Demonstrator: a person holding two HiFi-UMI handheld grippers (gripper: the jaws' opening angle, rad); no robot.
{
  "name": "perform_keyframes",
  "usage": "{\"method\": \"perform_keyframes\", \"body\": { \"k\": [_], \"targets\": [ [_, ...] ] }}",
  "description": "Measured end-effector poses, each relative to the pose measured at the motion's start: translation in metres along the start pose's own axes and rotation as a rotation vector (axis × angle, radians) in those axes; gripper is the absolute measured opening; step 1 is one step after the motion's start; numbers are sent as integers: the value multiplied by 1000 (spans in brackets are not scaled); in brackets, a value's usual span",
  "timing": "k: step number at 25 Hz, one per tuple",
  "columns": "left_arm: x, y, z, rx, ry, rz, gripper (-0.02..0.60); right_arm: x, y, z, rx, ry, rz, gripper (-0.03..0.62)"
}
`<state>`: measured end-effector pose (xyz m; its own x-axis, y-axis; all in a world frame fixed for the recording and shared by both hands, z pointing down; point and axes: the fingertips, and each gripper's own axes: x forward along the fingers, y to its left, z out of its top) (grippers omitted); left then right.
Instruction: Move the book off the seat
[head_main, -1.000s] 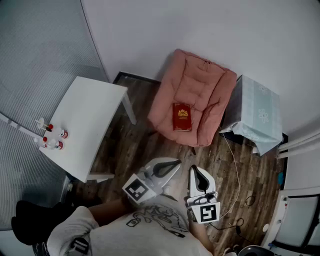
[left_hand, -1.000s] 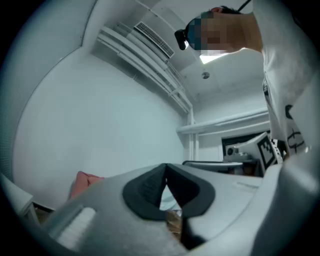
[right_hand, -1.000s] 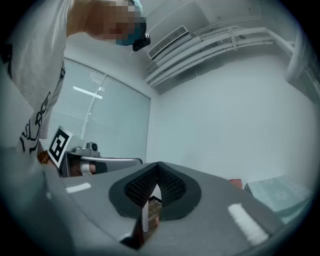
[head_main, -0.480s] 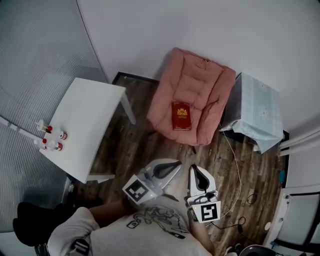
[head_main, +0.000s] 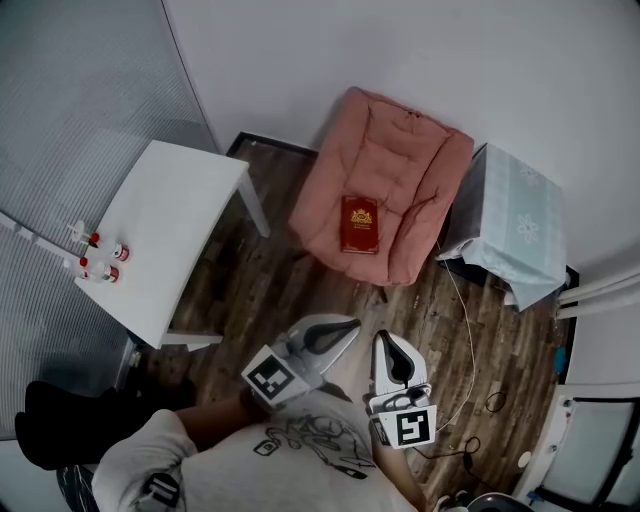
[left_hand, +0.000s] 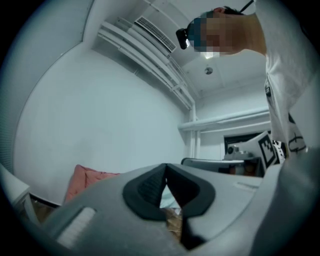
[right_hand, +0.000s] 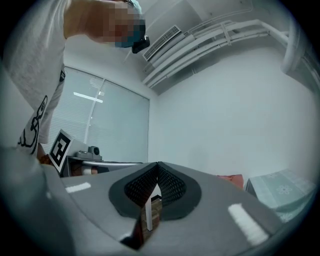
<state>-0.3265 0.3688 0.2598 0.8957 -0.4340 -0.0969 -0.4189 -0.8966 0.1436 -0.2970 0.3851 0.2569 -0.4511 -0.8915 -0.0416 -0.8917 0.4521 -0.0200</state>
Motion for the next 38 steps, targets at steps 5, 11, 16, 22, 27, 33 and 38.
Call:
{"method": "perform_keyframes", "body": {
  "k": [5,11,16,22,27,33,38],
  "targets": [
    [7,-8,-8,-9,-4,31,2,-11,-6,-6,-9,3,38,6],
    [15,-4,-15,-47,0,36,2,-4,-14,-17,11,7,47,6],
    [27,20,-20,-44,3,37,2,17,-26,-22,28,-3,29,6],
    [56,70,-17,-55,-8,53,2,60,-62,-28,14,22,31,6],
    [84,120,-17,-43,4,49,2,114,-90,-30,9,34,45,6],
    [111,191,-12,-75,16,55,2,182,-120,-29,1,56,51,6],
    [132,237,-7,-70,28,47,2,233,-143,-27,-5,67,51,6]
  ]
}}
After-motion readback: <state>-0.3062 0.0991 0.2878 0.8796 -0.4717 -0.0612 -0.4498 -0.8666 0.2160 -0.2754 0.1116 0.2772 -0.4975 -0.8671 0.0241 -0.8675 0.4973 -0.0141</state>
